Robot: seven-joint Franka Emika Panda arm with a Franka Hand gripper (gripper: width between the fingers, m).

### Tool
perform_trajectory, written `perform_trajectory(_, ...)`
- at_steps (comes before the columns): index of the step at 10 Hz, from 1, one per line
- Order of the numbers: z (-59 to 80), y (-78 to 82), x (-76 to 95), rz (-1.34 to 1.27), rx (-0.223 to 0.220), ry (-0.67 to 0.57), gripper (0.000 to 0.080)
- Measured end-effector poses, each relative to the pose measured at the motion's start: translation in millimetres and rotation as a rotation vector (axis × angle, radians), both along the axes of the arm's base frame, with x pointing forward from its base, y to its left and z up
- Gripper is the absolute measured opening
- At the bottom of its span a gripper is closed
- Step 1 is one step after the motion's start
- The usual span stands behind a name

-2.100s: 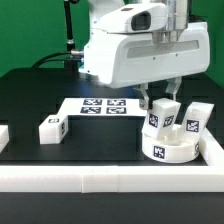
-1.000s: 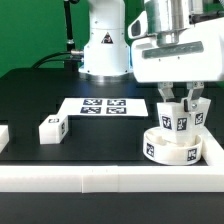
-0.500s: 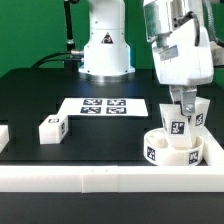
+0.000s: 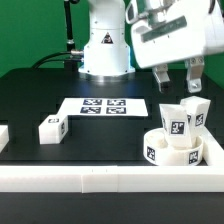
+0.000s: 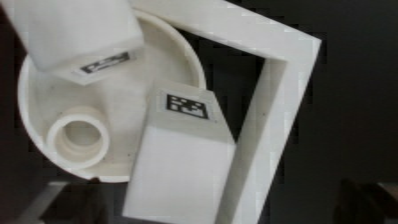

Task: Assemble stool

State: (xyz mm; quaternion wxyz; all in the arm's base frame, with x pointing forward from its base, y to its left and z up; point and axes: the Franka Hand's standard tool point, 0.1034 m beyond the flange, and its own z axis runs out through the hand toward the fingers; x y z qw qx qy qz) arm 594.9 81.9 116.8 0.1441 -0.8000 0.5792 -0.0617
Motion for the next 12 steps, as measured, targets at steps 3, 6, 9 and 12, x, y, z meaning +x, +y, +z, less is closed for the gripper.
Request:
perform_trajectory(3,-3.0,-0.9,-0.4,0.311,-0.092,-0.040,0.0649)
perform_trajectory(6,-8.1,3.6,5.5,0.771,-0.169,-0.002,0.0649)
perform_trajectory(9,-12.8,2.0,11.7,1.144,-0.244,-0.029,0.0649)
perform_trajectory(12,-14.6,-2.5,11.1,1.455,-0.320,-0.060,0.0649)
